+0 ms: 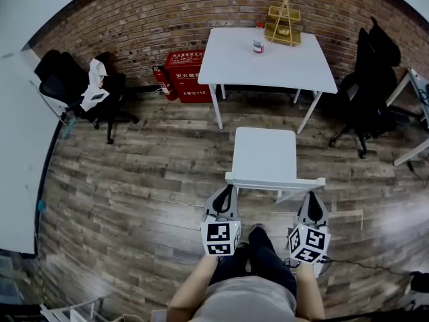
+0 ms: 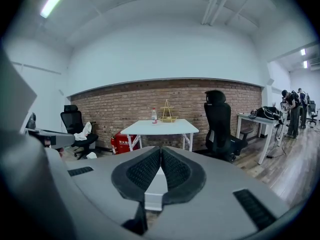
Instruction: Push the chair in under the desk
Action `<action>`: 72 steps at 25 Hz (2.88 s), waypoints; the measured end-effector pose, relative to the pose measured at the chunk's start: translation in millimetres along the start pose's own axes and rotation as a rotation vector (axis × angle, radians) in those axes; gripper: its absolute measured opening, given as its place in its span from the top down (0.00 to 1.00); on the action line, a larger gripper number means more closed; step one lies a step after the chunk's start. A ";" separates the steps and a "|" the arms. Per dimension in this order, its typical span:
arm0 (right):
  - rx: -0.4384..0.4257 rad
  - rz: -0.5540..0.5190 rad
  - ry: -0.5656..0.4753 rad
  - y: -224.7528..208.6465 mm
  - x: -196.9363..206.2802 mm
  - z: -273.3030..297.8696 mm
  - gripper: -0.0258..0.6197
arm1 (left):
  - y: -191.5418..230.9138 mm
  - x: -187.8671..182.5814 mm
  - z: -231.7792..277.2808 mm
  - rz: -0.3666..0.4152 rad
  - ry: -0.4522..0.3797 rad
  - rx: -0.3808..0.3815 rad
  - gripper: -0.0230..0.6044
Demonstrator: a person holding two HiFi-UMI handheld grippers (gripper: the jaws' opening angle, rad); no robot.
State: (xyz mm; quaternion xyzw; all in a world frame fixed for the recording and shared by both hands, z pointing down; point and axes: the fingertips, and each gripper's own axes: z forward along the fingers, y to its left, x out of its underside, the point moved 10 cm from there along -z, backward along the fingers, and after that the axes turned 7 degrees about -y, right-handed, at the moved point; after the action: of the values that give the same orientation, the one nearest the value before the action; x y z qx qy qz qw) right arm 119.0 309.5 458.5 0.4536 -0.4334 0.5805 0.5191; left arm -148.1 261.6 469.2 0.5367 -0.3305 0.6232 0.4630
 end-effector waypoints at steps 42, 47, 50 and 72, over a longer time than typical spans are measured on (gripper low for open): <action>-0.261 -0.079 0.234 -100.0 38.6 80.0 0.61 | 25.4 33.3 49.1 0.020 0.209 -0.003 0.64; -0.362 -0.139 0.261 -97.7 40.3 87.2 0.55 | 35.6 33.5 53.2 0.018 0.171 0.049 0.59; -0.351 -0.150 0.270 -100.9 41.4 90.6 0.55 | 39.5 35.9 57.8 0.010 0.192 0.092 0.54; -0.507 -0.173 0.358 -101.7 53.0 102.2 0.45 | 37.4 60.4 91.5 0.000 0.302 0.232 0.45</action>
State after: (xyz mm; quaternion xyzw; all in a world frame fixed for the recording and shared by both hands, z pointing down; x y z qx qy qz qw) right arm 225.5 229.7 535.3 0.2355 -0.4258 0.4782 0.7311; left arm -149.4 178.7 550.0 0.4871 -0.1830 0.7305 0.4422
